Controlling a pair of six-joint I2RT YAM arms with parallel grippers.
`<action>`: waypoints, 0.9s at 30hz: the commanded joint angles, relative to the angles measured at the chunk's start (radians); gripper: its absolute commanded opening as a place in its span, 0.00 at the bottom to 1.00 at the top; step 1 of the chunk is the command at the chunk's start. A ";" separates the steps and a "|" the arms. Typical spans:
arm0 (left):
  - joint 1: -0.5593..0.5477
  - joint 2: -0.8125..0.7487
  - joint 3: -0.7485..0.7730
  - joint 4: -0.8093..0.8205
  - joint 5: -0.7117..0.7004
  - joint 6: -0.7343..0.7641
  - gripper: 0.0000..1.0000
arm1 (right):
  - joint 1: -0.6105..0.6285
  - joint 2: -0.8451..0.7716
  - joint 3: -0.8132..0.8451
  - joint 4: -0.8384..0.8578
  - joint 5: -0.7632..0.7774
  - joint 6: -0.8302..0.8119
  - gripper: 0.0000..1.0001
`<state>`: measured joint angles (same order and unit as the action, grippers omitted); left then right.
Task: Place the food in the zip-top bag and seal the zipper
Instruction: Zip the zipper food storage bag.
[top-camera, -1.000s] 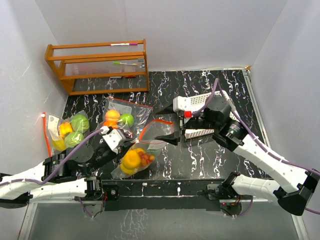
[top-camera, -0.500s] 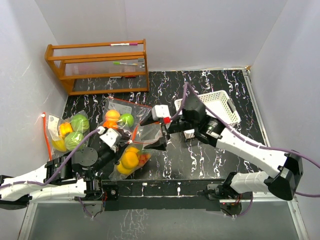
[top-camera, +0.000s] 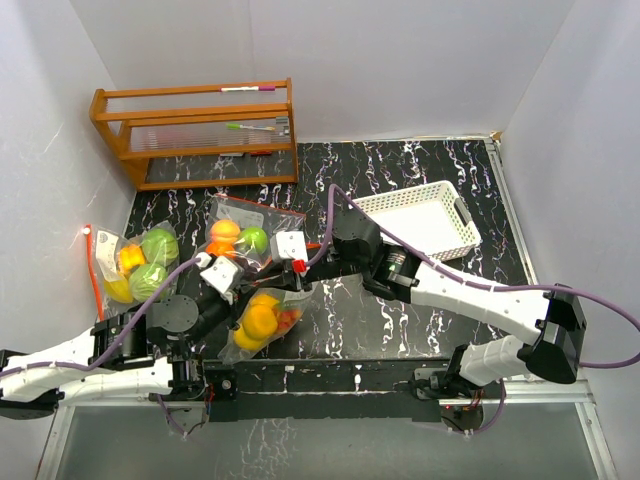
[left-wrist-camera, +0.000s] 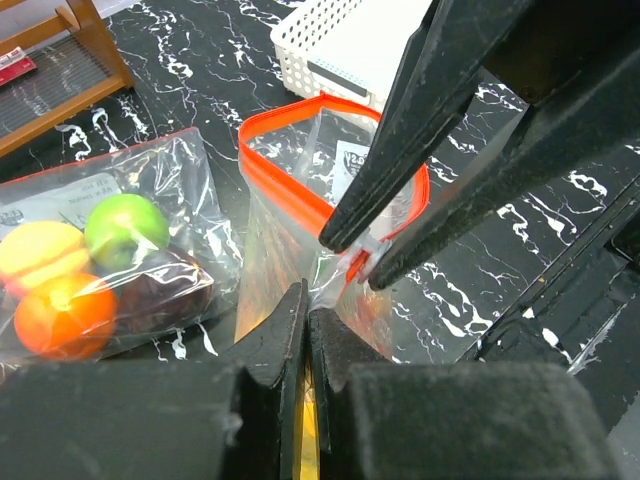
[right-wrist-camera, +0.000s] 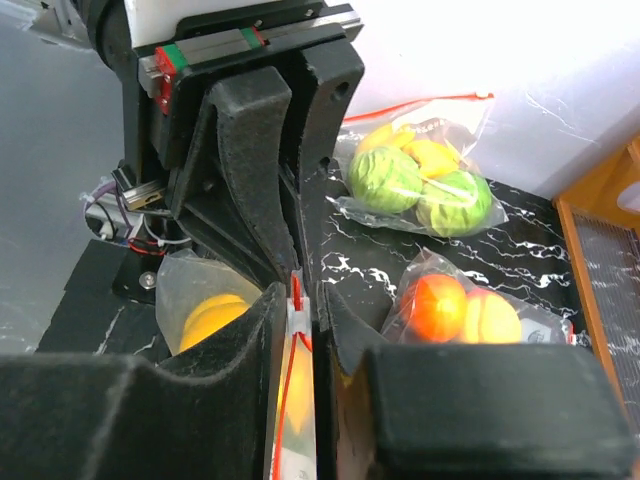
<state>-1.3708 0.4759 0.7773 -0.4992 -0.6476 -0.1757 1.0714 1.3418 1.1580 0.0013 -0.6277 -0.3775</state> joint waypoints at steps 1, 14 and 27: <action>0.003 -0.026 0.011 -0.015 -0.021 -0.007 0.00 | -0.001 -0.008 0.024 0.119 0.062 0.000 0.18; 0.002 -0.036 0.009 -0.003 -0.015 -0.002 0.00 | -0.001 0.023 0.053 0.038 0.017 -0.032 0.44; 0.002 -0.046 0.008 -0.010 -0.022 -0.004 0.00 | -0.002 0.028 0.060 0.034 0.000 -0.025 0.38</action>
<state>-1.3708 0.4488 0.7773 -0.5060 -0.6479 -0.1772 1.0714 1.3979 1.1690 -0.0082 -0.6243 -0.3954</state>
